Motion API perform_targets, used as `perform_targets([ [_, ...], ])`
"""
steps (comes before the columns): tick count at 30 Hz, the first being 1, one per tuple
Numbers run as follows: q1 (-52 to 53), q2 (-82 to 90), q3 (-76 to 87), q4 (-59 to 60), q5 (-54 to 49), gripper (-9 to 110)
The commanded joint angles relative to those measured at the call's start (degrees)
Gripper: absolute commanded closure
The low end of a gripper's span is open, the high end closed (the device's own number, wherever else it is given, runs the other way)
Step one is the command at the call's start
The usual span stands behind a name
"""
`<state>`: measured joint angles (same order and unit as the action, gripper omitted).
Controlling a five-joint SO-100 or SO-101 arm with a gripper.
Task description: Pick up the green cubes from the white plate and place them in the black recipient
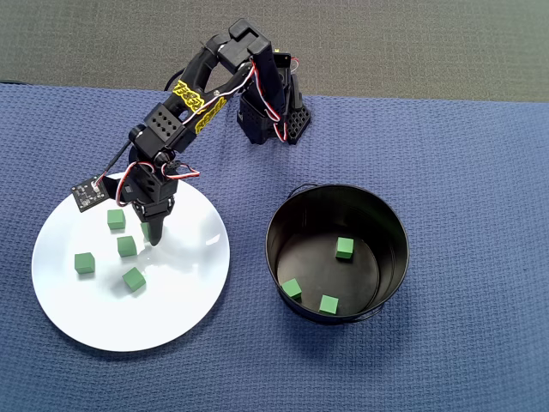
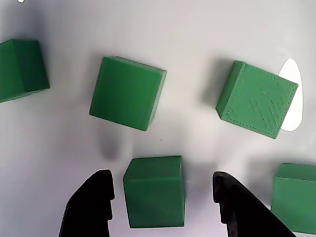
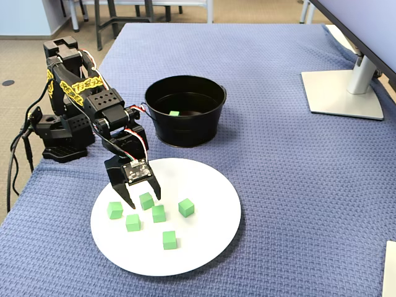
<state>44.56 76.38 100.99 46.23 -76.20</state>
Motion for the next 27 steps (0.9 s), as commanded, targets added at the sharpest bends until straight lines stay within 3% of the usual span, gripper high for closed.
perform_targets([
  [1, -0.6, 1.1, -0.7, -1.1, -1.7, 88],
  [8, -0.8, 1.1, -0.1, -1.7, -2.0, 101],
  [17, -0.8, 2.1, 1.2, -2.9, -1.0, 101],
  [27, -2.1, 14.5, -9.1, 16.8, 19.7, 101],
])
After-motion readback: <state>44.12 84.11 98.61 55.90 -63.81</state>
